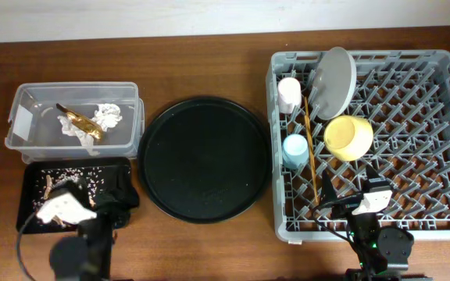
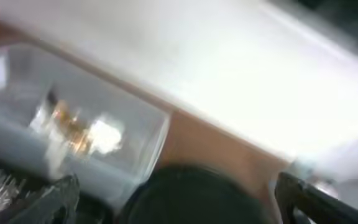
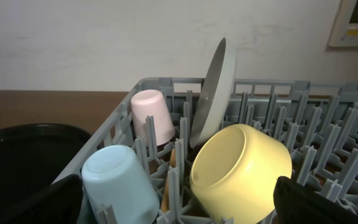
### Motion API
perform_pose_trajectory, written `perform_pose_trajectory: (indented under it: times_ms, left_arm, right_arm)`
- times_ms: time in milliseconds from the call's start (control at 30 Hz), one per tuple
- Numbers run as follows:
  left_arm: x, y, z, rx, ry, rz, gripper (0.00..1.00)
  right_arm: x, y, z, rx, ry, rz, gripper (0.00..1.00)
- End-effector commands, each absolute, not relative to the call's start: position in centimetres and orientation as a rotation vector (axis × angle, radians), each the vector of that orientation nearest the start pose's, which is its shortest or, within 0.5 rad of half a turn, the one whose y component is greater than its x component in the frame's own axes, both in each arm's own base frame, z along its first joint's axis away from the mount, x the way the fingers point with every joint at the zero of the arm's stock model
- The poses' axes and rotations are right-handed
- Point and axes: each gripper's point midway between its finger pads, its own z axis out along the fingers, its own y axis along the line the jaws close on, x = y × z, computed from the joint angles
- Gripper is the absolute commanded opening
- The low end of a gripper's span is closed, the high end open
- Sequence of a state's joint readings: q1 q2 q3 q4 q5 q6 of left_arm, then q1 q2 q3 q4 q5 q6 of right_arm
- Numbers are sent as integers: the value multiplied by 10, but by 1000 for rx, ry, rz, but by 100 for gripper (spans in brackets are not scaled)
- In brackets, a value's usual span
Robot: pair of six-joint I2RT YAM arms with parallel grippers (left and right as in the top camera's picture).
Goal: Sort waste into correct bins and load items into the dishwasher rack
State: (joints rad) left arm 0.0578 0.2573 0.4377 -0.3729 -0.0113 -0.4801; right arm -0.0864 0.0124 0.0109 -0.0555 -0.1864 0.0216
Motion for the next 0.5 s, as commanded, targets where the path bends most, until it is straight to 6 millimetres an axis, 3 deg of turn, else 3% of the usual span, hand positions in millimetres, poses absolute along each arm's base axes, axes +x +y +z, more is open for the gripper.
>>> perform_pose_trajectory:
  times_ms: [0, 67, 167, 333, 467]
  left_arm:
    - [238, 15, 248, -399, 1418, -335, 99]
    - [239, 15, 241, -379, 1345, -344, 99]
    - [243, 15, 216, -388, 1381, -339, 99]
    - [246, 17, 154, -339, 1628, -192, 99]
    - [246, 13, 154, -13, 1662, 75, 99]
  right_arm:
    - [245, 11, 161, -65, 1628, 103, 98]
    - [245, 11, 161, -65, 1628, 103, 98]
    - [245, 11, 161, -65, 1628, 103, 98]
    - [245, 11, 161, -65, 1628, 103, 98]
    - [245, 11, 161, -65, 1628, 102, 98]
